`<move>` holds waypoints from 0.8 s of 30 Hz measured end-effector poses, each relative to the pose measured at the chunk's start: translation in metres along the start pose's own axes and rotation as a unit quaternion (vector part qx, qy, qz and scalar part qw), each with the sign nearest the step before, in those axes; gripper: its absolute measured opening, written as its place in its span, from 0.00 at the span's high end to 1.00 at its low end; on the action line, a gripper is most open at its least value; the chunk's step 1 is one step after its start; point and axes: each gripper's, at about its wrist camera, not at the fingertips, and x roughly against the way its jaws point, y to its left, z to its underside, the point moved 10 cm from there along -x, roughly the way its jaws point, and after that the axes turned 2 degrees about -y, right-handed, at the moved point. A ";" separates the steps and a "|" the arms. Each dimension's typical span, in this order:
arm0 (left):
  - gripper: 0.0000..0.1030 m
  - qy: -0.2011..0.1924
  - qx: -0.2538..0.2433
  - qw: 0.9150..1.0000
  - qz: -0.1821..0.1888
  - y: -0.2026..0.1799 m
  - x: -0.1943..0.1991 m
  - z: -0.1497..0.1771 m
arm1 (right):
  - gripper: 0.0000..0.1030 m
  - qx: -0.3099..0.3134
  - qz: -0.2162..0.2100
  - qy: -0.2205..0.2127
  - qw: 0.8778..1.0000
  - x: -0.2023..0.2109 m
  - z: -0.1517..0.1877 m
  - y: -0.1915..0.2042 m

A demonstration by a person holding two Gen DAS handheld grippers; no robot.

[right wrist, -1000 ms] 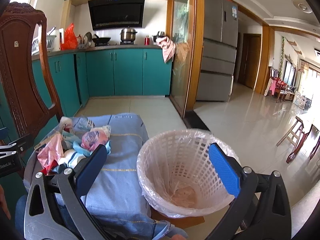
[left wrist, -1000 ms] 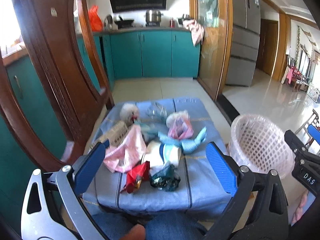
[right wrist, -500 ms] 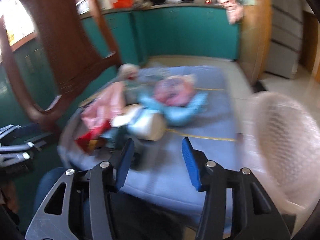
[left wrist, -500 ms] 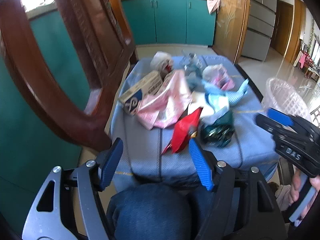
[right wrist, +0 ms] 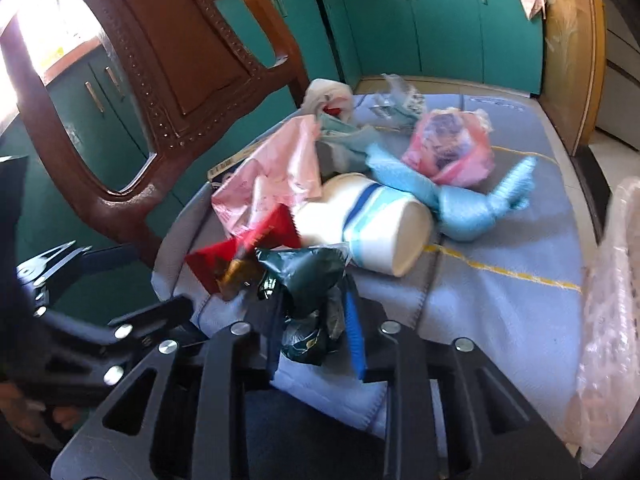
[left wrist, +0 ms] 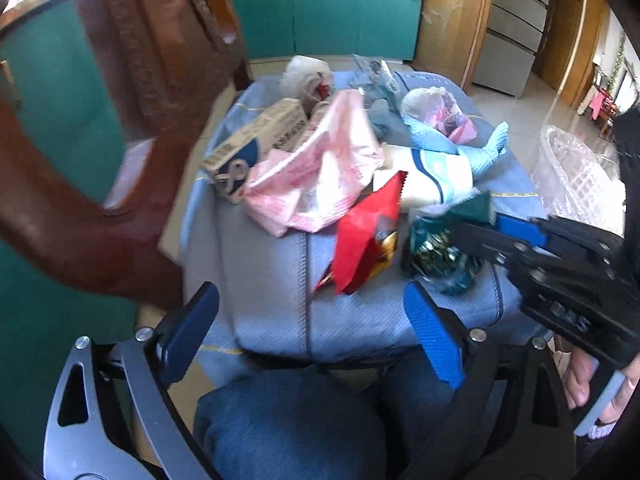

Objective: Collect trash
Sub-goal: 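Grasp the red snack wrapper with the left tool while the right tool grasps the dark green wrapper, then carry the dark green wrapper into the wastebasket and open the right tool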

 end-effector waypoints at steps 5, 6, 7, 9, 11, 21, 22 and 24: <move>0.10 0.020 -0.017 1.000 0.005 -0.022 -0.029 -0.011 | 0.73 -0.024 0.019 -0.013 0.999 0.029 0.007 -0.026; 0.18 0.023 -0.023 0.999 0.002 -0.026 -0.034 -0.013 | 0.73 -0.027 0.025 -0.015 0.999 0.035 0.007 -0.031; 0.38 0.029 -0.028 0.999 0.001 -0.029 -0.039 -0.013 | 0.73 -0.030 0.033 -0.019 0.999 0.040 0.008 -0.036; 0.71 0.046 -0.029 0.998 0.012 -0.035 -0.049 -0.010 | 0.73 -0.032 0.046 -0.025 0.998 0.048 0.009 -0.045; 0.79 0.050 -0.025 0.998 0.017 -0.038 -0.052 -0.007 | 0.73 -0.036 0.058 -0.030 0.997 0.056 0.010 -0.054; 0.84 -0.018 -0.033 0.999 0.020 -0.050 0.001 -0.023 | 0.73 -0.054 0.124 -0.090 0.987 0.107 -0.007 -0.105; 0.84 -0.028 -0.032 0.999 0.023 -0.054 0.008 -0.029 | 0.73 -0.055 0.144 -0.102 0.983 0.119 -0.010 -0.117; 0.84 -0.045 -0.039 0.998 0.037 -0.067 0.022 -0.042 | 0.73 -0.070 0.187 -0.127 0.972 0.146 -0.014 -0.145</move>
